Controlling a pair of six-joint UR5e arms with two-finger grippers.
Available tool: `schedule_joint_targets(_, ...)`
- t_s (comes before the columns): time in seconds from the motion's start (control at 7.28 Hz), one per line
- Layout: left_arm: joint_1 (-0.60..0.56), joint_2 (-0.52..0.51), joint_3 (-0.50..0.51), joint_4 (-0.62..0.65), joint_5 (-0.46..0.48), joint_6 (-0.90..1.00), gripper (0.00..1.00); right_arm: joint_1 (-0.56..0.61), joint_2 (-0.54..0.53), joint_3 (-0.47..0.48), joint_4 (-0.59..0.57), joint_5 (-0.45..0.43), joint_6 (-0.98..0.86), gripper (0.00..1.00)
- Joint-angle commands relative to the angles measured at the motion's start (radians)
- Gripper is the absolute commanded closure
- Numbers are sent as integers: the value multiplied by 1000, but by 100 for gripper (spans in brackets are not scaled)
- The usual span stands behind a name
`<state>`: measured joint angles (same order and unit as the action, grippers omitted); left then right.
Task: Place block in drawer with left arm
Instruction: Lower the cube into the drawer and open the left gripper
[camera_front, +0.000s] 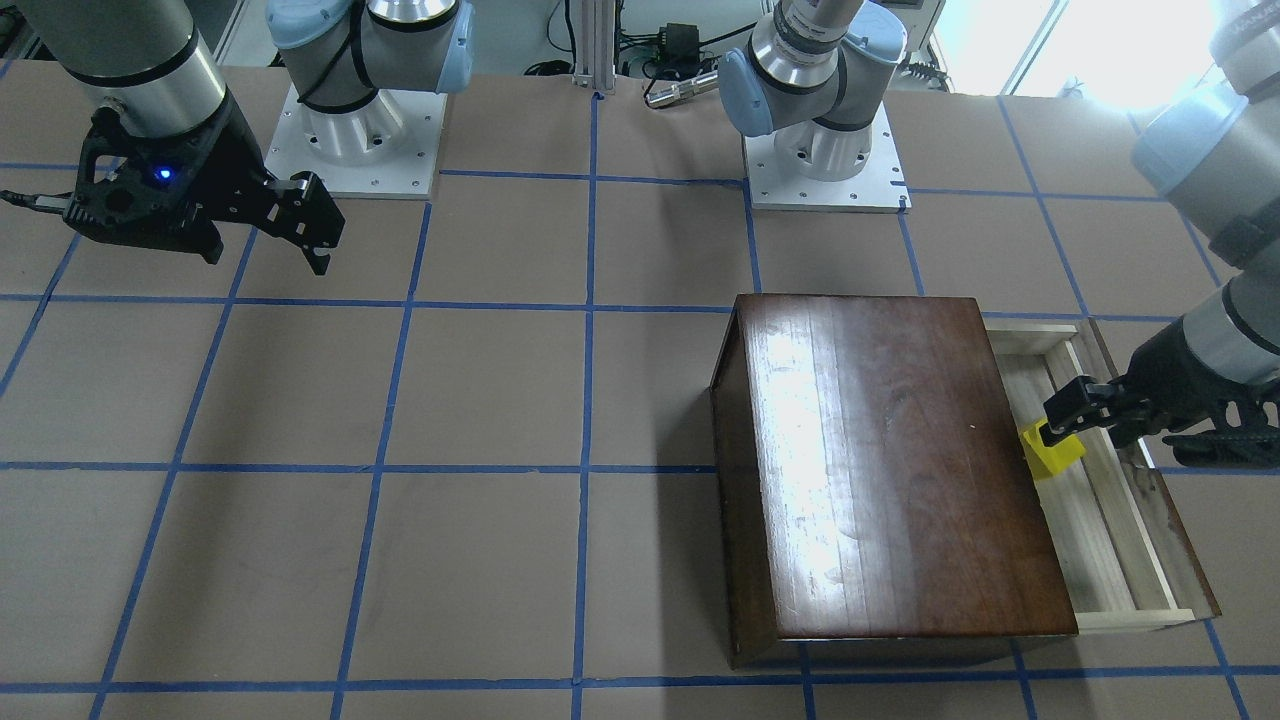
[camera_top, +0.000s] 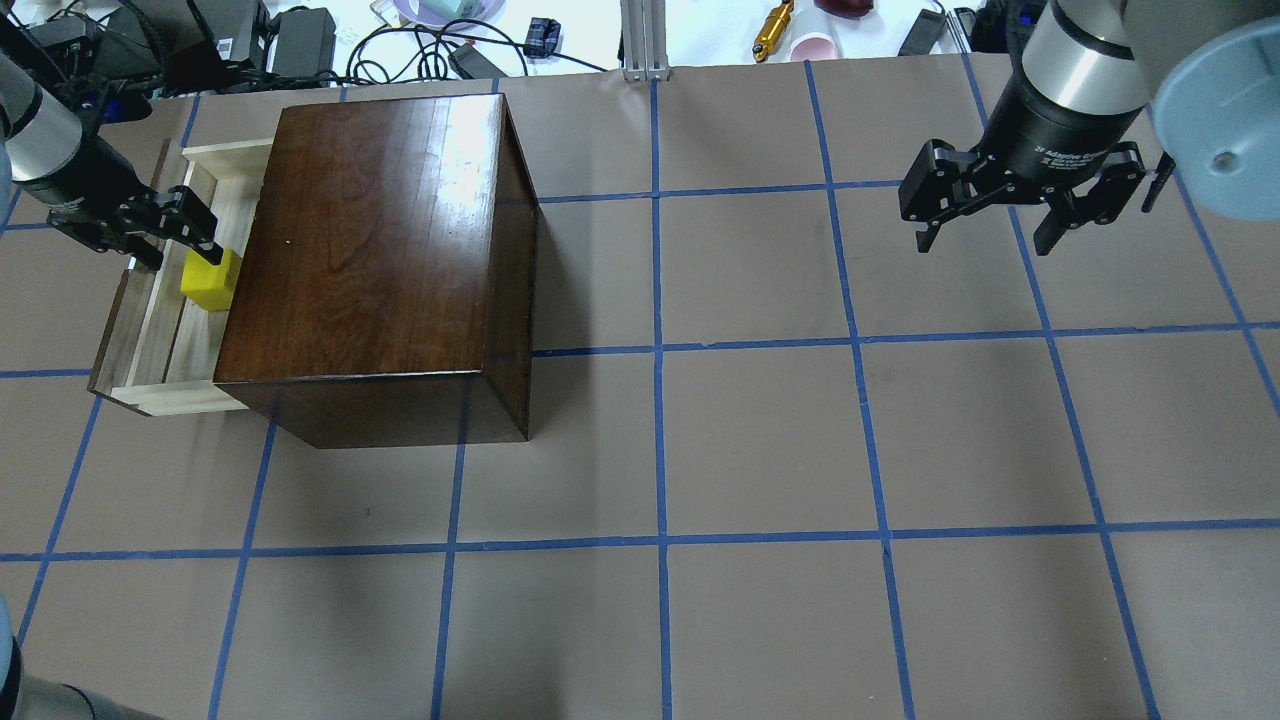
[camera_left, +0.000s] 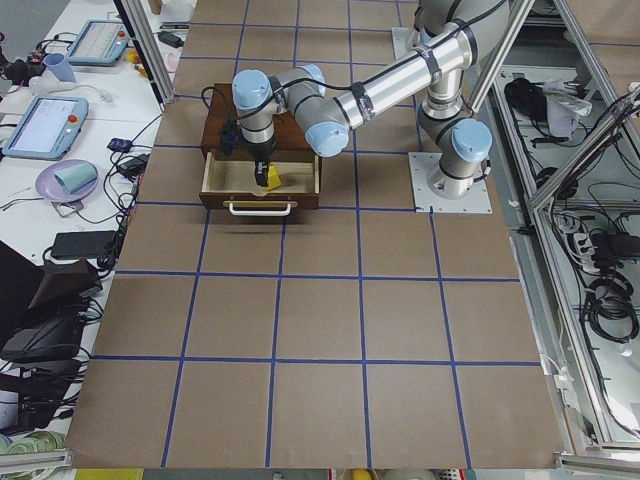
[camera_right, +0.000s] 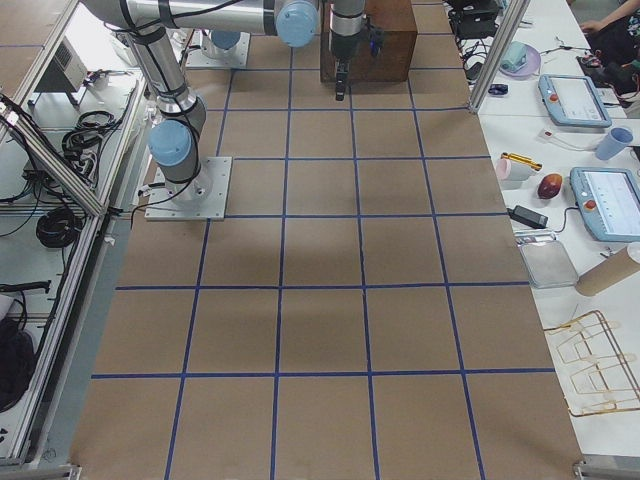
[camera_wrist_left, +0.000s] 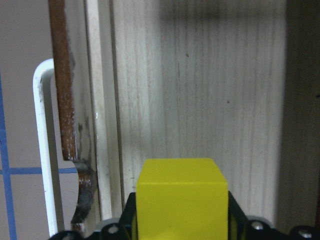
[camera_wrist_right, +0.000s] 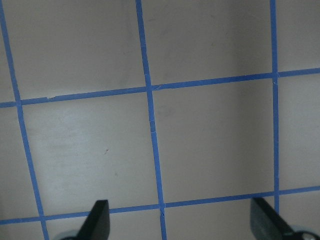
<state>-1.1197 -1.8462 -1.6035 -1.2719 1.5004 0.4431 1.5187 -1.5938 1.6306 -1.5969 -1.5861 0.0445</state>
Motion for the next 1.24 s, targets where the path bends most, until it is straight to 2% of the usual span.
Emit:
schedule_joint_targets(0.0,3,13,11,-1,-12,2,0,0,0,0,0,0,0,0)
schedule_joint_targets(0.41,6,94,36,-71,0,8,0,0,0,0,0,0,0,0)
schedule_joint_targets(0.69,-9,188,117,-290,1,5,0,0,0,1,0,0,0,0)
schedule_joint_targets(0.82,-9,235,134,-360,1,3,0,0,0,0,0,0,0,0)
schedule_joint_targets(1.1,-9,326,116,-411,0,3,0,0,0,0,0,0,0,0)
